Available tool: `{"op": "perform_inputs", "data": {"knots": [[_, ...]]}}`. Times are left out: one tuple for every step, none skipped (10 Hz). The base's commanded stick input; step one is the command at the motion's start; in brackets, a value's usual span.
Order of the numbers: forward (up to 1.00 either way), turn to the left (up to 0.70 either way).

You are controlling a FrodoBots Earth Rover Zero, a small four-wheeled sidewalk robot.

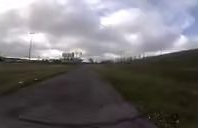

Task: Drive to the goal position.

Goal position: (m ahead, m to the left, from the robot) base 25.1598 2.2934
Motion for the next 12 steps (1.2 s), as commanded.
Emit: {"op": "perform_inputs", "data": {"knots": [[1.0, 0.0], [1.0, 0.0], [1.0, 0.0], [1.0, 0.0], [1.0, 0.0], [1.0, 0.0], [1.0, 0.0], [1.0, 0.0], [1.0, 0.0], [1.0, 0.0], [1.0, 0.0], [1.0, 0.0]]}}
